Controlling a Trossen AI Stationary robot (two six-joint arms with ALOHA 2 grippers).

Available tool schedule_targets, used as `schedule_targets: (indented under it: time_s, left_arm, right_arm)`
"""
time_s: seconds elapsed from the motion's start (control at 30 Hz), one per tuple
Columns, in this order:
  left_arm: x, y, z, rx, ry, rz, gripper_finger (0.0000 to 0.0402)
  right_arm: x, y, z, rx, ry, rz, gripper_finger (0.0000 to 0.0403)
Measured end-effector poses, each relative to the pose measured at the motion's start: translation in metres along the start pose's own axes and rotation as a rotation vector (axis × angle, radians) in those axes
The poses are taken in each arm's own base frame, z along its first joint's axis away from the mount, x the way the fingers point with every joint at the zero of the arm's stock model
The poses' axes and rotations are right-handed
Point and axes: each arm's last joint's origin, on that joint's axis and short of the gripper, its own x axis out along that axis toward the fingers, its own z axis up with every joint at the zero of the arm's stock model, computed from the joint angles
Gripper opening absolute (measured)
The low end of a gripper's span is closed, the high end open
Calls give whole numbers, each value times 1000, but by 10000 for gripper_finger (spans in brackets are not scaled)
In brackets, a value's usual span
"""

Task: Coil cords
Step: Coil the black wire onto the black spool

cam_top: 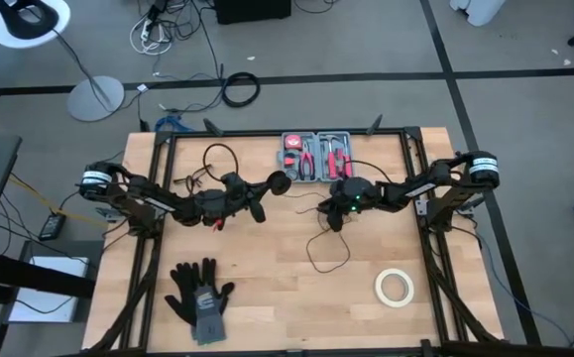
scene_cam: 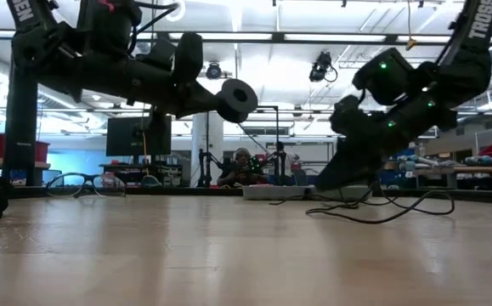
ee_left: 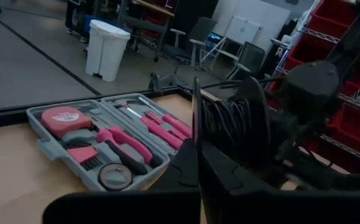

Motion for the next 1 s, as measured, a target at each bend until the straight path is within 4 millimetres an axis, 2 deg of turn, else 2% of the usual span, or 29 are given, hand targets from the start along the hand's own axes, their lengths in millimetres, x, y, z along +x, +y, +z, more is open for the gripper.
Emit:
schedule_targets:
  time_s: [0.3, 0.43, 0.53, 0.63, 0.73, 0.87, 1.0]
  left_arm:
    - [5, 8, 3, 38, 15, -10, 0]
    - [7, 10, 4, 55, 19, -20, 0]
    - [7, 10, 4, 55, 13, -23, 0]
    - [7, 10, 4, 55, 15, -26, 0]
    - [7, 10, 5, 58, 12, -29, 0]
    - [7, 9, 7, 91, -16, -41, 0]
    - [7, 8, 11, 102, -50, -63, 0]
  right_arm:
    - [-47, -13, -18, 142, 20, 177, 89]
    - [-65, -23, -23, 146, -56, 108, 86]
    - [-71, -25, -14, 81, -176, 31, 87]
    - [-70, -21, 2, -34, -281, -10, 89]
    - [-63, -18, 15, -100, -307, -69, 89]
    - [-45, -18, 33, -117, -276, -73, 91]
    - [-19, -14, 47, -227, -172, -42, 95]
